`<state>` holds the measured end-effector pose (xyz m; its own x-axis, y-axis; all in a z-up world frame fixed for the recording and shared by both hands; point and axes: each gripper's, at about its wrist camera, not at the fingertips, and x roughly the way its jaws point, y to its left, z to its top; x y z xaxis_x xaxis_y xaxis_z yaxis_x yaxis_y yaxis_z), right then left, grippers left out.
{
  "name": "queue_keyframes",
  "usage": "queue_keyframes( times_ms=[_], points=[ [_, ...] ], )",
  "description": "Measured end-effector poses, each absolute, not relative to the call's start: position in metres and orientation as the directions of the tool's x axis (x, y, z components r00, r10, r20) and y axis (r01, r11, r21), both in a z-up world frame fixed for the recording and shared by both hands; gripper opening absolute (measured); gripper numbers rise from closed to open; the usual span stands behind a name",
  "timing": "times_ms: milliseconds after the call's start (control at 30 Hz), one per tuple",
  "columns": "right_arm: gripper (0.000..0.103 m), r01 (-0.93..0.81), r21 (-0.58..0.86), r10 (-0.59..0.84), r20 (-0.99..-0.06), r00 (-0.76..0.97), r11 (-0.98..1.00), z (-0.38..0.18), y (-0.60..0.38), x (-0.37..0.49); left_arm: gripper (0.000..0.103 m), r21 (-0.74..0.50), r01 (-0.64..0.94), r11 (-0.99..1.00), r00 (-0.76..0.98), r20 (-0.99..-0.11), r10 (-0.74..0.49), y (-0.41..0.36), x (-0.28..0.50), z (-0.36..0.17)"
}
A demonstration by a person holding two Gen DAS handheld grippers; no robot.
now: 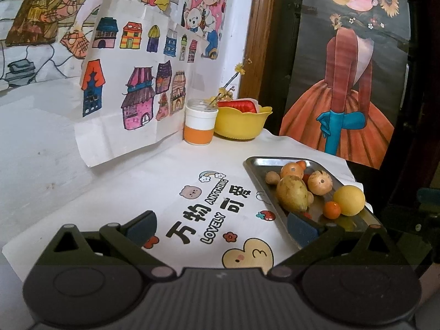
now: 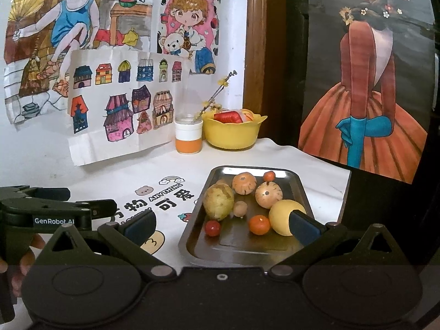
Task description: Organize fruits
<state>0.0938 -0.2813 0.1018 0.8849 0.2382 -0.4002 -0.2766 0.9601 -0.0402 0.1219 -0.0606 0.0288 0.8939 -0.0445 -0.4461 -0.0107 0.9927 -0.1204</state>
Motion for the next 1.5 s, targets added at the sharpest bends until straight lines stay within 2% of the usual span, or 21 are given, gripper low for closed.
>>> queue_keyframes(
  times_ms=[833, 1233, 1500],
  points=[
    [0.102, -0.269, -0.048, 0.233, -0.374, 0.898, 0.962, 0.094, -0.271, 0.063, 0.103, -0.128, -0.009, 0.992, 0.897, -0.439, -0.049, -0.057, 0.097, 0.027],
    [0.102, -0.287, -0.086, 0.241, -0.349, 0.906, 0.954, 0.085, -0.253, 0.045, 0.103, -0.117, -0.040, 0.992, 0.908, -0.418, -0.013, -0.049, 0.086, 0.017],
    [0.102, -0.282, -0.060, 0.244, -0.352, 0.904, 0.958, 0.079, -0.251, 0.042, 0.103, -0.127, -0.064, 0.990, 0.903, -0.429, 0.003, -0.040, 0.083, 0.011]
  ],
)
